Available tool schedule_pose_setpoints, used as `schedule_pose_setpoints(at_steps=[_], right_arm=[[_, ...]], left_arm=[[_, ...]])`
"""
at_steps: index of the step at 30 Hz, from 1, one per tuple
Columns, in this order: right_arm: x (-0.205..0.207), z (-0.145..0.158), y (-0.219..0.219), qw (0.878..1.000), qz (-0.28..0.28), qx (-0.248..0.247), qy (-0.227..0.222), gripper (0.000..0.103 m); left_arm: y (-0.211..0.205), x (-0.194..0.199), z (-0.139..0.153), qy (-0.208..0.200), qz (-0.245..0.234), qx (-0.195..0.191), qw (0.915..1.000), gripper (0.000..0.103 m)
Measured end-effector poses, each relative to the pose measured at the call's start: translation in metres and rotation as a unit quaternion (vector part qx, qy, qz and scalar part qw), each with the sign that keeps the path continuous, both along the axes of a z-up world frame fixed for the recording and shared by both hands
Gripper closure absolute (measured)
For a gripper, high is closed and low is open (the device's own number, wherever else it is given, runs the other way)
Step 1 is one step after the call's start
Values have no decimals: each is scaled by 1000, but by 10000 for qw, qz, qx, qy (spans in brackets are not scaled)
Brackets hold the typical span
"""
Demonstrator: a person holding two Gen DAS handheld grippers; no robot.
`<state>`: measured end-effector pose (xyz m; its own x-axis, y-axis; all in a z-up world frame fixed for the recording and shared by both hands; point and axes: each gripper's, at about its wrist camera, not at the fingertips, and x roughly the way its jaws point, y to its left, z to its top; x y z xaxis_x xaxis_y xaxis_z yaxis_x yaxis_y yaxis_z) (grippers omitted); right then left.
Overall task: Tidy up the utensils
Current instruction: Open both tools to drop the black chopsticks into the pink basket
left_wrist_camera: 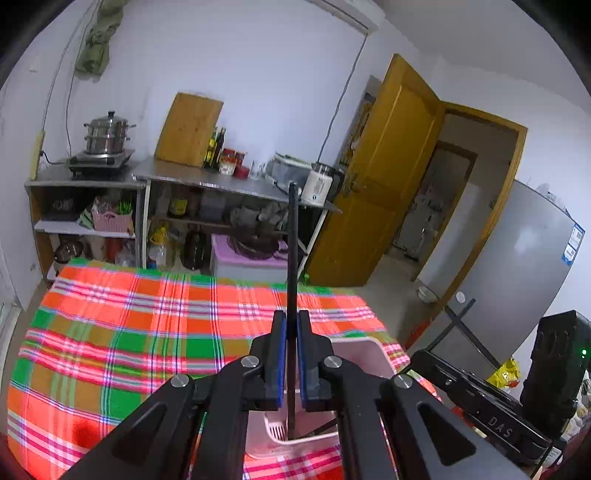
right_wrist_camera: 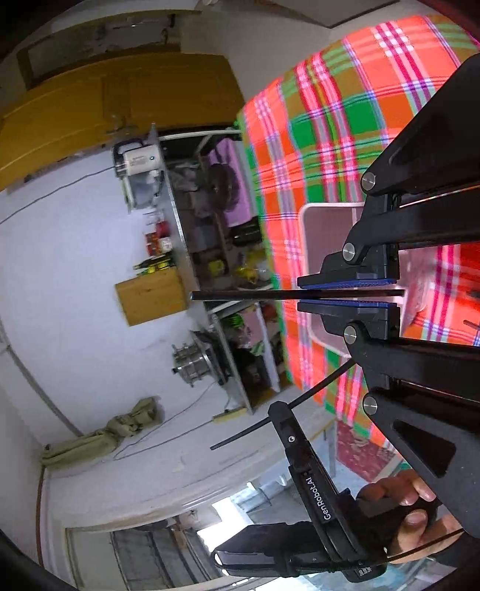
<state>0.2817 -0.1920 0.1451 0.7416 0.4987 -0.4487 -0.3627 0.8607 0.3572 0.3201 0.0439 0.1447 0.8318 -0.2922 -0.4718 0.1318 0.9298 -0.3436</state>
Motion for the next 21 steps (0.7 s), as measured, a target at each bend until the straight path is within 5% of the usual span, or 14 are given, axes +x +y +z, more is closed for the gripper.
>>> schedule_pose_setpoints(at_steps=[5, 8, 21], right_arm=[[4, -19, 3, 9994, 148, -80, 297, 96], [0, -19, 2, 9995, 160, -74, 268, 86], [-60, 13, -24, 9994, 70, 97, -319, 83]], left_arm=[[2, -2, -13, 192, -5, -22, 9998, 93], [4, -10, -9, 109, 4, -11, 9999, 84], [15, -99, 12, -471, 28, 107, 9988, 77]])
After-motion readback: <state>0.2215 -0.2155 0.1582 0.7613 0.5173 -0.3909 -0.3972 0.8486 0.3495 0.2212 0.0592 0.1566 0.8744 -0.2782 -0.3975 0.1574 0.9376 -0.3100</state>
